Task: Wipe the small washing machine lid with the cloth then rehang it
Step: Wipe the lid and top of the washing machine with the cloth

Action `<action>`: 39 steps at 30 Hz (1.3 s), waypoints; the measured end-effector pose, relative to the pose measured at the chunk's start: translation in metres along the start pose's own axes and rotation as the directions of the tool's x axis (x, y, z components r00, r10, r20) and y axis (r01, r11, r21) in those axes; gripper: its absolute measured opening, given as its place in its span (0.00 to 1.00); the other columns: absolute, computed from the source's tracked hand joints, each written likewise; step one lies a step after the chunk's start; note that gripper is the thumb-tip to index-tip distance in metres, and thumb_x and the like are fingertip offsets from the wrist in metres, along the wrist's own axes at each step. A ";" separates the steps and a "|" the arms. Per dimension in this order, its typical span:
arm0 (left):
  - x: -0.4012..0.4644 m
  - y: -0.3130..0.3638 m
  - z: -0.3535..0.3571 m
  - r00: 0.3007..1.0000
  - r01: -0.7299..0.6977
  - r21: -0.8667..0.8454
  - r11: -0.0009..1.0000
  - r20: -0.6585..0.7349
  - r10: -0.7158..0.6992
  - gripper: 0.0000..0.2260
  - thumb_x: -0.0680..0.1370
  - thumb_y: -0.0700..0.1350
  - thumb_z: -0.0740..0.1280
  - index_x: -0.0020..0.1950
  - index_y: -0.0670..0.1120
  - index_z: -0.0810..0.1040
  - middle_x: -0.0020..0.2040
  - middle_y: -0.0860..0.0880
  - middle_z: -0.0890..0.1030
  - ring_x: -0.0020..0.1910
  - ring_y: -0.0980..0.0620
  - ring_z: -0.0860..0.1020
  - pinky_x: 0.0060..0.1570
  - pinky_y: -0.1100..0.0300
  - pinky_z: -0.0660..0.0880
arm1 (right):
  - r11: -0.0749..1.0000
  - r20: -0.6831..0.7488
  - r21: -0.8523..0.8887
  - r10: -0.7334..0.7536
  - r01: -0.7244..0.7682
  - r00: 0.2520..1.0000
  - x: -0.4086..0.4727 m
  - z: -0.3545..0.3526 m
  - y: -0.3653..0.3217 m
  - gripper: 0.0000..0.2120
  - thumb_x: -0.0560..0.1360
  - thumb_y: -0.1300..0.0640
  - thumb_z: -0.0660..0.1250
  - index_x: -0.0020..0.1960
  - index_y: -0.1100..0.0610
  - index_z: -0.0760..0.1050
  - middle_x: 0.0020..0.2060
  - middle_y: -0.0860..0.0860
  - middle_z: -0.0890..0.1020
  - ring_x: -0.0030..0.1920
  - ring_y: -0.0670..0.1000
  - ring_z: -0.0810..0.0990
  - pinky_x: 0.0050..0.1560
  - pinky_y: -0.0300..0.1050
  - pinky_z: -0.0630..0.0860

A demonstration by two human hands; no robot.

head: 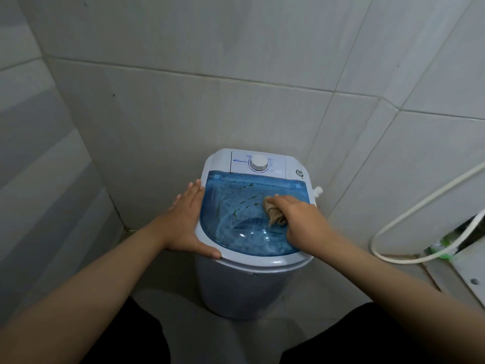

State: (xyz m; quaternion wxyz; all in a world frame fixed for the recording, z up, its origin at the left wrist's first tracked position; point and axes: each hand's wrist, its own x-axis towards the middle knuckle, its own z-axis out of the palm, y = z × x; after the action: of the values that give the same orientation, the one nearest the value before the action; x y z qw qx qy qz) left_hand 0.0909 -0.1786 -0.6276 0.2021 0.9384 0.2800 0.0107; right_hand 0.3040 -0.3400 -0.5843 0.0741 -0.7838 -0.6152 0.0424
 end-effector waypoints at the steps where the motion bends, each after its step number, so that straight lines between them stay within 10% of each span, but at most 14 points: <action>1: 0.000 0.000 0.000 1.000 -0.001 0.000 1.000 0.001 0.001 0.69 0.50 0.79 0.64 0.75 0.47 0.30 0.76 0.48 0.30 0.74 0.50 0.30 0.72 0.50 0.36 | 1.000 0.022 -0.006 -0.007 0.007 1.000 -0.004 0.000 -0.001 0.33 0.68 0.70 0.60 0.70 0.51 0.64 0.68 0.51 0.71 0.63 0.59 0.75 0.58 0.52 0.75; 9: -0.001 0.001 0.000 1.000 -0.003 0.008 1.000 -0.002 0.003 0.69 0.51 0.79 0.65 0.75 0.47 0.31 0.76 0.47 0.31 0.74 0.50 0.30 0.72 0.51 0.36 | 0.998 0.253 0.017 -0.057 0.055 0.966 0.012 -0.051 -0.010 0.19 0.67 0.68 0.61 0.53 0.52 0.74 0.43 0.50 0.78 0.45 0.52 0.74 0.41 0.44 0.72; 14: 0.000 0.001 0.001 1.000 -0.004 -0.011 1.000 -0.014 0.004 0.68 0.52 0.78 0.66 0.75 0.48 0.31 0.76 0.49 0.31 0.74 0.51 0.30 0.72 0.51 0.36 | 0.988 0.002 -0.046 -0.149 0.149 0.989 0.071 -0.046 -0.016 0.21 0.67 0.68 0.61 0.57 0.53 0.74 0.53 0.53 0.81 0.54 0.57 0.78 0.47 0.46 0.75; 26: 0.001 -0.003 0.003 1.000 -0.009 -0.014 1.000 -0.015 0.009 0.68 0.53 0.77 0.67 0.75 0.48 0.30 0.76 0.50 0.29 0.74 0.52 0.29 0.73 0.50 0.36 | 0.984 -0.043 -0.065 -0.169 0.166 0.985 0.078 0.004 -0.009 0.31 0.66 0.69 0.62 0.67 0.51 0.68 0.61 0.53 0.77 0.56 0.60 0.78 0.49 0.52 0.77; 39: 0.001 -0.001 0.001 1.000 0.000 -0.010 1.000 -0.009 0.000 0.68 0.51 0.79 0.65 0.76 0.48 0.32 0.76 0.48 0.31 0.74 0.51 0.31 0.73 0.50 0.36 | 0.964 0.179 -0.109 -0.219 0.241 0.959 -0.001 -0.013 -0.013 0.27 0.66 0.66 0.62 0.62 0.48 0.70 0.56 0.48 0.78 0.52 0.56 0.79 0.48 0.52 0.77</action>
State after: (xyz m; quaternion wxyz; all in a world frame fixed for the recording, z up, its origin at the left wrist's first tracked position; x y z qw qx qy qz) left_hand 0.0910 -0.1781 -0.6293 0.2057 0.9374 0.2807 0.0163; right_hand 0.2934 -0.3391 -0.5688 -0.0242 -0.7036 -0.7077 0.0583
